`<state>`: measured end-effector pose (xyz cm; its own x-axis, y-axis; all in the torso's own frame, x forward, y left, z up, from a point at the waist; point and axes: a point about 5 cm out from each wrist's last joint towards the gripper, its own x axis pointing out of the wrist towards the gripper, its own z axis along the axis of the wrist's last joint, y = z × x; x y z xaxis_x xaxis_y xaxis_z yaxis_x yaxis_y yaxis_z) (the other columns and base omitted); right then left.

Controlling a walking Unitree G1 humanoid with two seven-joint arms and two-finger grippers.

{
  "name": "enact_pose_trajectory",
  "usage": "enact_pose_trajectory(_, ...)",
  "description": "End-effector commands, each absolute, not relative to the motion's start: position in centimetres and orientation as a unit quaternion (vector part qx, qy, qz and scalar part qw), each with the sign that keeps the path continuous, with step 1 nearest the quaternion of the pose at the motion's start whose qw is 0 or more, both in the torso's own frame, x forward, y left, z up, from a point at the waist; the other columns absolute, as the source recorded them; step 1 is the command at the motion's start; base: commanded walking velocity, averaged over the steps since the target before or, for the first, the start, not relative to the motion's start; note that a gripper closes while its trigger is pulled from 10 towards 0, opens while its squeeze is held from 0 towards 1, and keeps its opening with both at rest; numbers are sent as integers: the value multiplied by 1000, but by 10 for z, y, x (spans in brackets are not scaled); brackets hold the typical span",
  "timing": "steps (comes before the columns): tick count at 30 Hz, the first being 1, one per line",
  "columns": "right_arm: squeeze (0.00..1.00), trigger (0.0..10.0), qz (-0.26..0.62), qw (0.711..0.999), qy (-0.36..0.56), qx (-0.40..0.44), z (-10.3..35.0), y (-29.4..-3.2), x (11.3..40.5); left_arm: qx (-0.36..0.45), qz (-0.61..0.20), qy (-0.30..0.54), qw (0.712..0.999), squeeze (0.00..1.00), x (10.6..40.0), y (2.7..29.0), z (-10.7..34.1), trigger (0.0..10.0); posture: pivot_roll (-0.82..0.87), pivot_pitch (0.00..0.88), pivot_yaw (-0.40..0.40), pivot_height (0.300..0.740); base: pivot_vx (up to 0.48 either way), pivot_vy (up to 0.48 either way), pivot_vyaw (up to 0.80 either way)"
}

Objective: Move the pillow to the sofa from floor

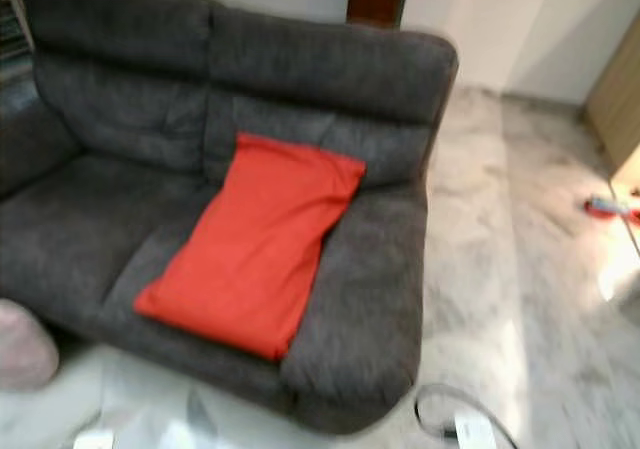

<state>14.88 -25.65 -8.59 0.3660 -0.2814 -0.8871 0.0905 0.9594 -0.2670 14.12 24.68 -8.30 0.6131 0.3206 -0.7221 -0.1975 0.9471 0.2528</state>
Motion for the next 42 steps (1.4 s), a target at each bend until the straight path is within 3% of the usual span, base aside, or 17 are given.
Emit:
enact_pose_trajectory(1, 0, 10000, -120, 818, 556, -84, -87, -261, 143, 73, 141, 420, 893, 0, 138, 246, -85, 10000, 134, 0, -90, 740, 0, 0, 0)
enact_pose_trajectory(15, 0, 10000, -119, 818, 556, -87, -85, -266, 144, 72, 129, 441, 885, 0, 131, 243, -89, 10000, 136, 0, -82, 740, 0, 306, 0)
enact_pose_trajectory(29, 0, 10000, -105, 823, 554, -76, -89, -240, 152, 71, 131, 442, 884, 0, 131, 244, -89, 10000, 135, 0, -82, 740, 0, 366, 0)
enact_pose_trajectory(42, 0, 10000, -107, 823, 553, -75, -88, -245, 152, 65, 134, 445, 883, 0, 130, 244, -90, 10000, 136, 0, -86, 740, 0, 367, 0)
